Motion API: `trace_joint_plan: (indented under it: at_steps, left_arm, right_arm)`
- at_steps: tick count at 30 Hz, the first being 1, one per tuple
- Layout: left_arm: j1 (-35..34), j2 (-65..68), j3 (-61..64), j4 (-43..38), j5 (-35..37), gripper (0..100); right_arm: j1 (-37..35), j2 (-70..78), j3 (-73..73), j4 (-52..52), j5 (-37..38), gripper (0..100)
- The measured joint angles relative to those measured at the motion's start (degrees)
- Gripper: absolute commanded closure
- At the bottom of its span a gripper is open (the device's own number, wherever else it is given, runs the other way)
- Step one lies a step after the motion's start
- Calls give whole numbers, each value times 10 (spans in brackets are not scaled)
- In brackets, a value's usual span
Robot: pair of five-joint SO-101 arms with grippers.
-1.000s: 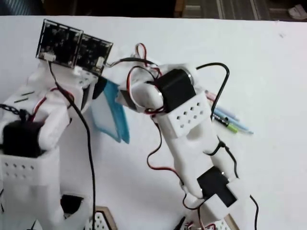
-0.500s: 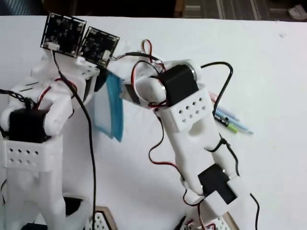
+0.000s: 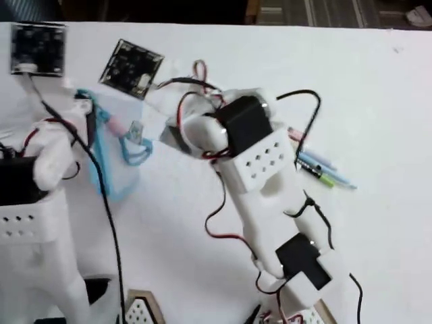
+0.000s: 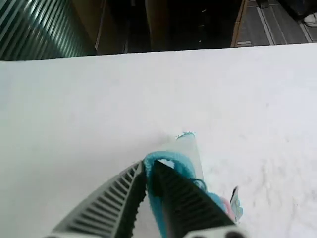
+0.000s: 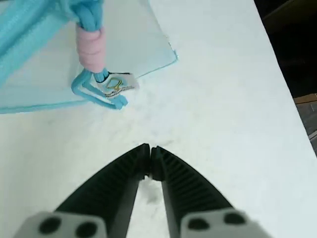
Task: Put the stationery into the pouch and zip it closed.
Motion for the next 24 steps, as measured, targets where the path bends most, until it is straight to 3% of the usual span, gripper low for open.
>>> trace_joint_plan:
  at_steps: [9, 14, 18, 24]
  left_arm:
    - [-46, 0, 4, 6, 78, 975]
    - [-82, 1, 4, 6, 120, 975]
    - [-86, 1, 4, 10, 126, 976]
    - [-86, 1, 4, 10, 127, 976]
  right_arm:
    - [-3, 0, 2, 0, -71, 968]
    - [-9, 0, 21, 0, -155, 801]
    - [-19, 0, 56, -4, -226, 783]
    - [-78, 1, 204, -107, -256, 783]
